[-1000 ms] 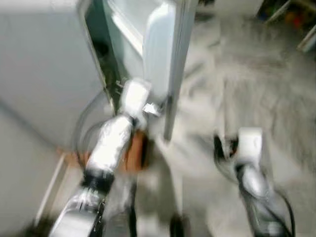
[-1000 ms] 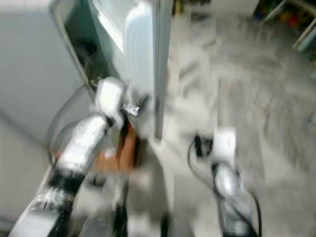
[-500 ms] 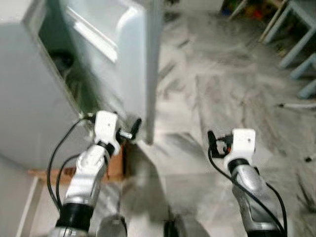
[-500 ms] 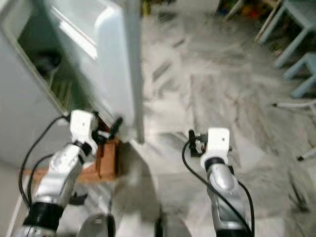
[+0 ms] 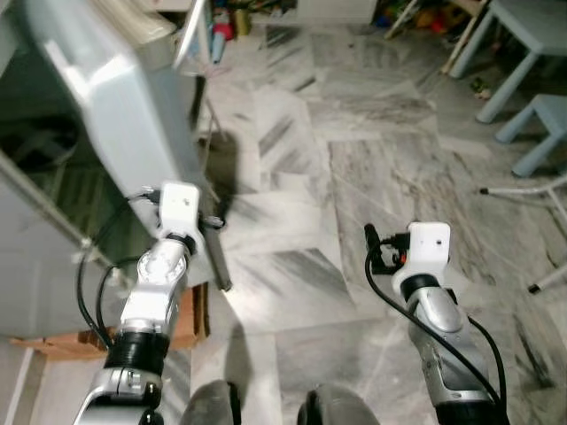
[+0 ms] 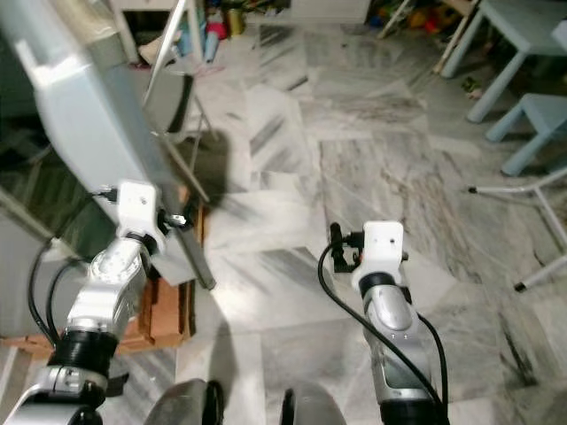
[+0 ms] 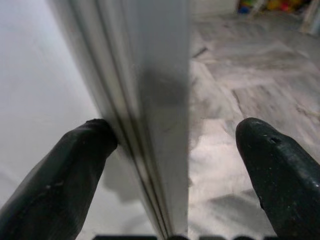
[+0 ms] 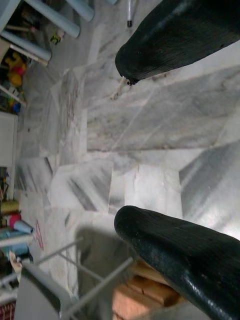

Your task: Restocking fridge

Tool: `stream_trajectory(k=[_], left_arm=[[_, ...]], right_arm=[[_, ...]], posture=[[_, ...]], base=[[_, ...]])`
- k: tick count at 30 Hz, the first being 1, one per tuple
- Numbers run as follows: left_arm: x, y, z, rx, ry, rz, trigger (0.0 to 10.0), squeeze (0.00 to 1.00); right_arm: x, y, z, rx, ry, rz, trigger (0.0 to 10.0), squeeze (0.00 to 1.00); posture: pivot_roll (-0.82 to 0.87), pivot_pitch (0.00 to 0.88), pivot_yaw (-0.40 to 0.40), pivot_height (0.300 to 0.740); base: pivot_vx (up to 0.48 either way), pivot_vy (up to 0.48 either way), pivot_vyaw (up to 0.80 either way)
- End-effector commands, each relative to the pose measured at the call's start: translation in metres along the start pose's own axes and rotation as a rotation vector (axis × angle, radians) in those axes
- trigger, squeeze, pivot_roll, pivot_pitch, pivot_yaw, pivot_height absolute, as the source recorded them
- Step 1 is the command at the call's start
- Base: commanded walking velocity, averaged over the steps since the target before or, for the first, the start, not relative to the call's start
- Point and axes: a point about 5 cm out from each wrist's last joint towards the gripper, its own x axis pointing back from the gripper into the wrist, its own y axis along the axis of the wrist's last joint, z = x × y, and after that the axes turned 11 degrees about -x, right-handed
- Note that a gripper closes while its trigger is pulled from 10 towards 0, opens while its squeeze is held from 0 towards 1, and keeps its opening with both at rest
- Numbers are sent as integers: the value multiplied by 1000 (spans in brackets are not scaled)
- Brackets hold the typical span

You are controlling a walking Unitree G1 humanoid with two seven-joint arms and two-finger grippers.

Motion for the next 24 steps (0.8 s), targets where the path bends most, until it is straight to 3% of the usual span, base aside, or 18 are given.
stream_trajectory(k=[1,8,18,24], left_arm=[[-7,9,-1,19,9,-18,10000,0],[-6,8,1,25,-2,-39,10000,0],[4,9,-25,43,-126,-98,10000,0],[21,-2,-15,56,-168,-100,10000,0]], right_arm=[[3,0,-7,8,-19,0,10000,0],[6,-2,-7,11,-22,1,10000,0],[2,-2,-6,4,-17,3,10000,0],[2,-2,-7,1,-28,5,10000,0]], posture=[[-38,126,-35,740],[-41,125,-32,740],[-31,128,-36,740],[-30,132,-29,740]], base=[[0,0,0],[0,0,0],[0,0,0],[0,0,0]])
